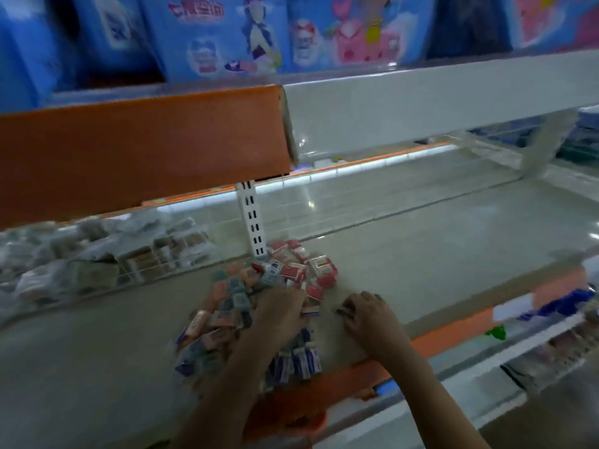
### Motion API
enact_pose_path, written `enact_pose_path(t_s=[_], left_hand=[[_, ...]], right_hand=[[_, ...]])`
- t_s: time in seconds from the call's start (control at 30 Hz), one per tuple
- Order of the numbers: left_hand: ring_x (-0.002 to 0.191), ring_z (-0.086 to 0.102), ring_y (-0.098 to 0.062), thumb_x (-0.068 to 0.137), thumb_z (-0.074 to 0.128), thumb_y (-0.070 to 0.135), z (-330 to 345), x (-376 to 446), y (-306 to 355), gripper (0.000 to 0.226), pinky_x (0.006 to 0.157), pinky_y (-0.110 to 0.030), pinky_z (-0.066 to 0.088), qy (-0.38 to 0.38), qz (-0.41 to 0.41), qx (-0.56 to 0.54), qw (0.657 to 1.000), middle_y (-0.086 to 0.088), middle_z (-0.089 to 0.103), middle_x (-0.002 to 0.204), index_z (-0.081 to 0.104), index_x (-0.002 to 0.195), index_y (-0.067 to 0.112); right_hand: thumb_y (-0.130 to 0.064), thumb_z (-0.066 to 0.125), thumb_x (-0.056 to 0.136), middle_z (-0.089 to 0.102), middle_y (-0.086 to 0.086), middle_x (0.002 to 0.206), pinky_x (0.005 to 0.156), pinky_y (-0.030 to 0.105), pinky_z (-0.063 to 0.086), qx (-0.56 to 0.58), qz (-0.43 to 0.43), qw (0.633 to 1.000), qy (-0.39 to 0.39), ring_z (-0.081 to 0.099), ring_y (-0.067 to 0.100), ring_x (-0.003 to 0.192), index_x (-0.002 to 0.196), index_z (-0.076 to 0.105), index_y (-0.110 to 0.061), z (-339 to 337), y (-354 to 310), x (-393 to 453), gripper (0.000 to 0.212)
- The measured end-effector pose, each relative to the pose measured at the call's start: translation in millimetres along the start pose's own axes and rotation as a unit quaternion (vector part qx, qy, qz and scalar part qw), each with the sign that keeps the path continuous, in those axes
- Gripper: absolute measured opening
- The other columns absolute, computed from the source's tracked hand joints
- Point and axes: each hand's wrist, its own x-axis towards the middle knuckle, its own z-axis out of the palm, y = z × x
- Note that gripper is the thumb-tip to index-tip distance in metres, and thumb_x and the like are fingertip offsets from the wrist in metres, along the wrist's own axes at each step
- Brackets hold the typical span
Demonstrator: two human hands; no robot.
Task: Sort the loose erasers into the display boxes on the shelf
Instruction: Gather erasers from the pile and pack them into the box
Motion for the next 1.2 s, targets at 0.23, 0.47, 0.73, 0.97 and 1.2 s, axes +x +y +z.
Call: enact_pose_path(t_s=[0.23, 0.47, 0.73, 0.97, 1.2], left_hand=[[0.116, 0.047, -0.018, 0.085, 0.059, 0.036, -17.4, -42.8, -19.9, 0.034, 0.093, -0.025, 0.032, 0.104, -0.053, -0.081, 0.99, -0.001, 0.058, 0.119, 0.061, 0.113, 0.018], [0.076, 0.056, -0.021, 0.073, 0.052, 0.042, -50.9, -136.7, -70.4, 0.034, 0.069, -0.029, 0.047, 0.185, -0.153, -0.018, 0.971, -0.002, 0.064, 0.078, 0.066, 0.085, 0.014], [0.074, 0.049, -0.018, 0.067, 0.05, 0.027, -74.6, -278.4, -123.7, 0.019, 0.071, -0.03, 0.042, 0.248, -0.261, 0.005, 0.933, 0.001, 0.057, 0.074, 0.06, 0.078, 0.014], [0.08, 0.043, -0.012, 0.068, 0.052, 0.029, -82.9, -413.2, -171.8, 0.024, 0.073, -0.022, 0.037, 0.288, -0.315, 0.014, 0.904, 0.001, 0.061, 0.079, 0.064, 0.082, 0.013], [0.081, 0.04, -0.008, 0.071, 0.049, 0.032, -80.8, -497.6, -230.3, 0.025, 0.075, -0.014, 0.033, 0.288, -0.357, -0.01, 0.889, 0.004, 0.061, 0.081, 0.065, 0.084, 0.017]], right_hand=[[-0.019, 0.059, 0.087, 0.057, 0.001, 0.11, 0.078, 0.022, 0.036, 0.106, -0.204, 0.973, -0.007, 0.052, 0.02, 0.104, 0.114, 0.058, -0.017, -28.6, -25.7, 16.4, 0.027], [-0.024, 0.061, 0.085, 0.057, -0.001, 0.109, 0.081, 0.029, 0.04, 0.123, -0.372, 0.919, -0.047, 0.053, 0.02, 0.102, 0.115, 0.057, -0.016, -18.7, -118.6, 17.1, 0.031], [-0.017, 0.058, 0.085, 0.059, 0.001, 0.107, 0.084, 0.026, 0.04, 0.14, -0.491, 0.856, -0.085, 0.052, 0.019, 0.104, 0.11, 0.058, -0.015, 17.8, -244.1, -42.7, 0.025], [-0.011, 0.061, 0.078, 0.062, 0.004, 0.1, 0.08, 0.03, 0.041, 0.171, -0.516, 0.829, -0.13, 0.054, 0.025, 0.1, 0.102, 0.06, -0.012, 63.1, -367.6, -114.2, 0.024], [-0.026, 0.063, 0.084, 0.06, 0.003, 0.098, 0.07, 0.027, 0.035, 0.166, -0.511, 0.824, -0.181, 0.056, 0.023, 0.092, 0.102, 0.056, -0.015, 104.3, -459.9, -154.6, 0.022]])
